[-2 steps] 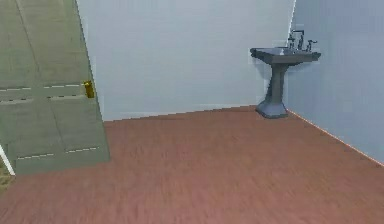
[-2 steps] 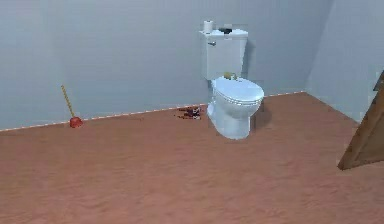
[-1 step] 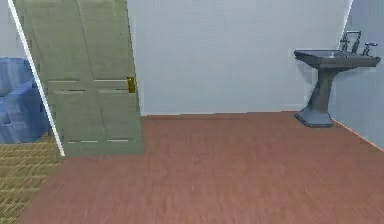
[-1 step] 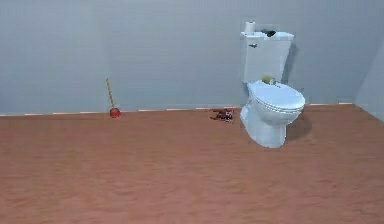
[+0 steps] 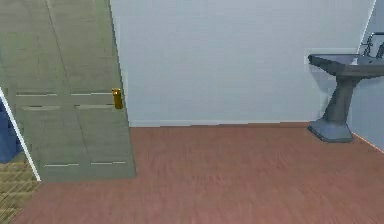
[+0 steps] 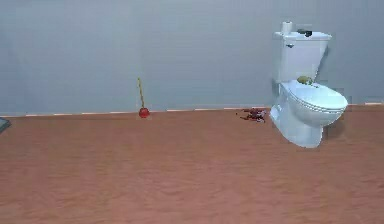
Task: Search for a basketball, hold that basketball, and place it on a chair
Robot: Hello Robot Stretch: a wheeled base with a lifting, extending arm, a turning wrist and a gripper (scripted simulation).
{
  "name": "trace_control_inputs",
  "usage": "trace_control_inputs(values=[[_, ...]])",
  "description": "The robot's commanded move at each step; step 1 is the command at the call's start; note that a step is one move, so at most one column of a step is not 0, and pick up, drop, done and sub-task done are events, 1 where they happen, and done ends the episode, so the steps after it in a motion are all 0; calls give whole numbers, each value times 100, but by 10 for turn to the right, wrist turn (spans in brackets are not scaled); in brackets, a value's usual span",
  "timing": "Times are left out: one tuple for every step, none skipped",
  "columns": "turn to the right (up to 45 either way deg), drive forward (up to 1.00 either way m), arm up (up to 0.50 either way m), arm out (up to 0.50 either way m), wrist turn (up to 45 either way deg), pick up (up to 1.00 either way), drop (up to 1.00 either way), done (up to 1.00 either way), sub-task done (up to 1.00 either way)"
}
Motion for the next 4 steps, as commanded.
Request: trace_control_inputs(values=[[-450, 0, 0, 0, 0, 0, 0, 0, 0], [0, 35, 0, 0, 0, 0, 0, 0, 0], [-450, 0, 0, 0, 0, 0, 0, 0, 0], [0, 100, 0, 0, 0, 0, 0, 0, 0]])
